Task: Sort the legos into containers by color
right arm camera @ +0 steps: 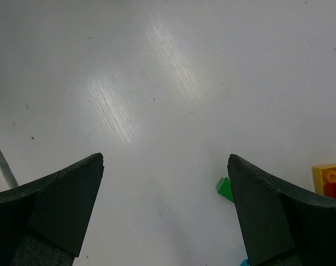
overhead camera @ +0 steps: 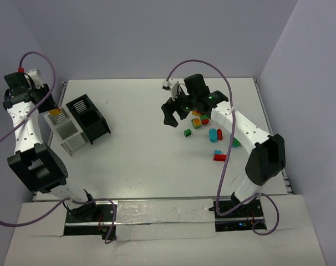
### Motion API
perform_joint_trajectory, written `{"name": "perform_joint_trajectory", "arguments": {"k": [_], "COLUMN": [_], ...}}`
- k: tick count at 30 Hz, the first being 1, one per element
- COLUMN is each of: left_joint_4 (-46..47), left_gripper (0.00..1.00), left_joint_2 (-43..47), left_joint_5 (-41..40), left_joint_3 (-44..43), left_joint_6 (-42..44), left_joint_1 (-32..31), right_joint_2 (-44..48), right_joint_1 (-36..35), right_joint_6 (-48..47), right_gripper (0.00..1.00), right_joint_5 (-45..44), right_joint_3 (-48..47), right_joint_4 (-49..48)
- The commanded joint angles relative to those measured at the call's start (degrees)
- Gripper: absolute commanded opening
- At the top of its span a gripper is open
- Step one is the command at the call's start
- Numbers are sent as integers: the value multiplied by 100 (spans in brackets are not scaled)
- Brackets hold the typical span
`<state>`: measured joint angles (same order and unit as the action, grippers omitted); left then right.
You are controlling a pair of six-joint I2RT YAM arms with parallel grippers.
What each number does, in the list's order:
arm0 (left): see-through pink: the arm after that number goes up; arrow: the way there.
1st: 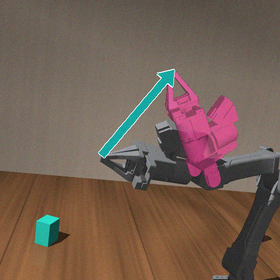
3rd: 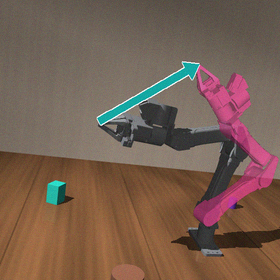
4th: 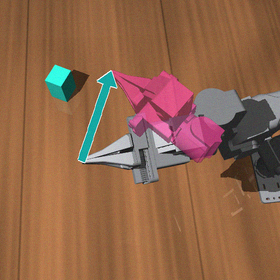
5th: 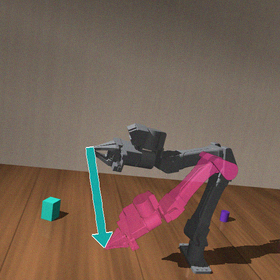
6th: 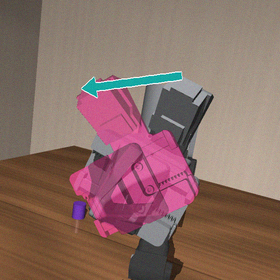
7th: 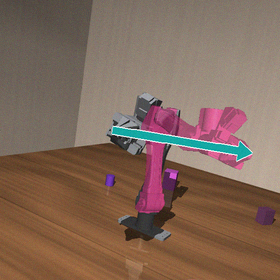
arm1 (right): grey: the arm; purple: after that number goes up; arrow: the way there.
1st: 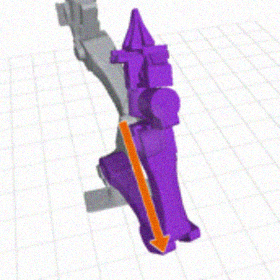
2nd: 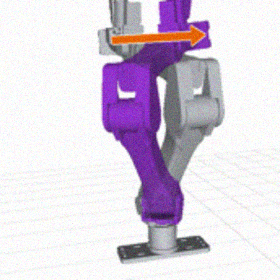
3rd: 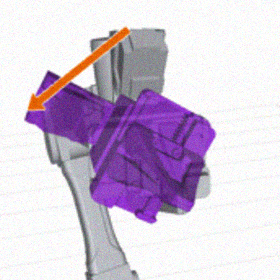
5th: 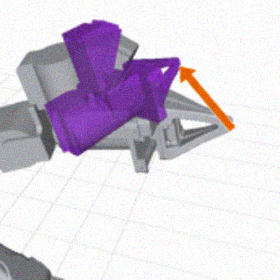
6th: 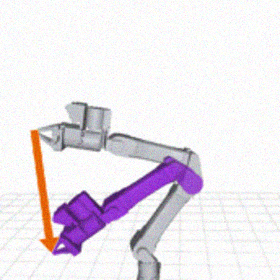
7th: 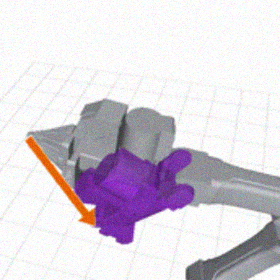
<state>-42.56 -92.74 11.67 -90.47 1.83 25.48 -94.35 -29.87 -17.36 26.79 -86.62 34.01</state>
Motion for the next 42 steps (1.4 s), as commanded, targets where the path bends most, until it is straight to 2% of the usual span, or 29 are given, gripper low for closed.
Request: {"name": "perform_joint_trajectory", "arguments": {"k": [1,5,11,14,15,21,29,32,37,39,42], "left_joint_4": [415,494,591,571,565,486,322,478,990,1103,1237], "left_gripper": [0,0,20,36,44,70,77,81,82,82,82], "left_joint_2": [-176,-315,-526,-590,-598,-597,-264,175,1137,1324,1537], "left_joint_5": [-420,-526,-464,-427,-419,-350,23,227,-264,-366,-473], "left_joint_3": [-342,-286,-186,-211,-219,-349,-589,-273,618,826,1079], "left_joint_6": [174,209,173,160,160,151,210,520,860,905,839], "left_joint_1": [3,1,10,8,3,1,-47,-359,-1233,-1486,-1864], "right_joint_2": [248,147,43,30,34,83,338,436,279,198,-136], "right_joint_1": [150,219,381,445,468,570,841,1026,1266,1316,1335], "right_joint_6": [75,58,62,49,49,101,441,621,818,815,759], "right_gripper": [100,100,100,100,100,100,100,100,99,91,69], "right_joint_5": [235,256,291,292,292,230,-303,-691,-1359,-1536,-1817], "right_joint_3": [130,141,137,162,182,277,550,659,686,682,624], "right_joint_4": [-384,-395,-412,-412,-414,-448,-611,-641,-535,-504,-406]}}
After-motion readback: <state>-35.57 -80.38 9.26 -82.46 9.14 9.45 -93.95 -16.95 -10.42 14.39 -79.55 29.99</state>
